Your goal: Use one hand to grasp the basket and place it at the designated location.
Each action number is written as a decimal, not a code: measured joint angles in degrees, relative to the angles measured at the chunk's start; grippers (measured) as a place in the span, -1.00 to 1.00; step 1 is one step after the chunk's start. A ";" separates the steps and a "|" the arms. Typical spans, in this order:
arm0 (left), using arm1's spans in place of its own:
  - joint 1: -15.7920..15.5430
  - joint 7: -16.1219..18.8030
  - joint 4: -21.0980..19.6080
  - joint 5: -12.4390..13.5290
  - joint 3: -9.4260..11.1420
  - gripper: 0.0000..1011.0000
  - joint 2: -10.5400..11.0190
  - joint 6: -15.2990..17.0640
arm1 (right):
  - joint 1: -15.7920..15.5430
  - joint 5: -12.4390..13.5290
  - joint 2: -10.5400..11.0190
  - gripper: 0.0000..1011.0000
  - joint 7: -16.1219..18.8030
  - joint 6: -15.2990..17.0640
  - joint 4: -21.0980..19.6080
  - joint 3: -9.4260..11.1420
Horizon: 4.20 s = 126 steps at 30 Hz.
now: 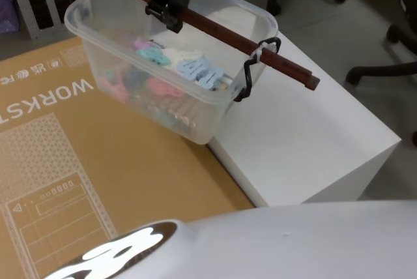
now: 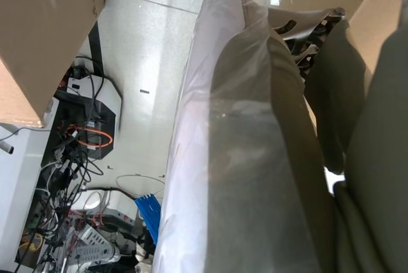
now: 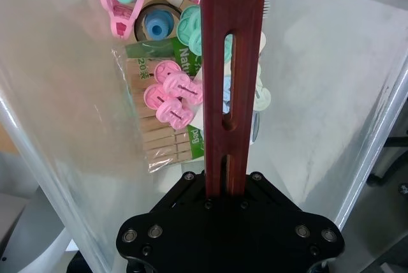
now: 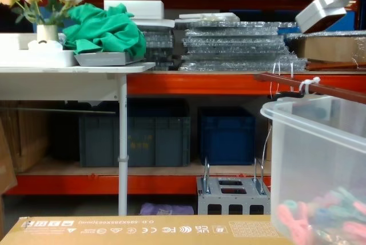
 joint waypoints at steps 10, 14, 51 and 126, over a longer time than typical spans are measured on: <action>0.00 0.00 -0.02 -0.01 0.00 -1.00 0.00 0.00 | -0.69 -0.57 2.68 -1.00 0.19 3.47 -2.05 0.96; 0.00 0.00 0.00 0.00 0.00 -1.00 0.00 0.00 | -0.95 -0.86 3.59 -1.00 0.28 4.50 -2.62 1.33; 0.00 0.00 0.01 0.00 0.00 -1.00 0.00 0.00 | -5.36 -3.91 15.34 -1.00 1.15 15.93 -12.45 6.11; 0.00 0.00 0.00 0.00 0.00 -1.00 0.00 0.00 | -12.82 -10.35 22.98 -1.00 5.34 20.21 -15.85 12.92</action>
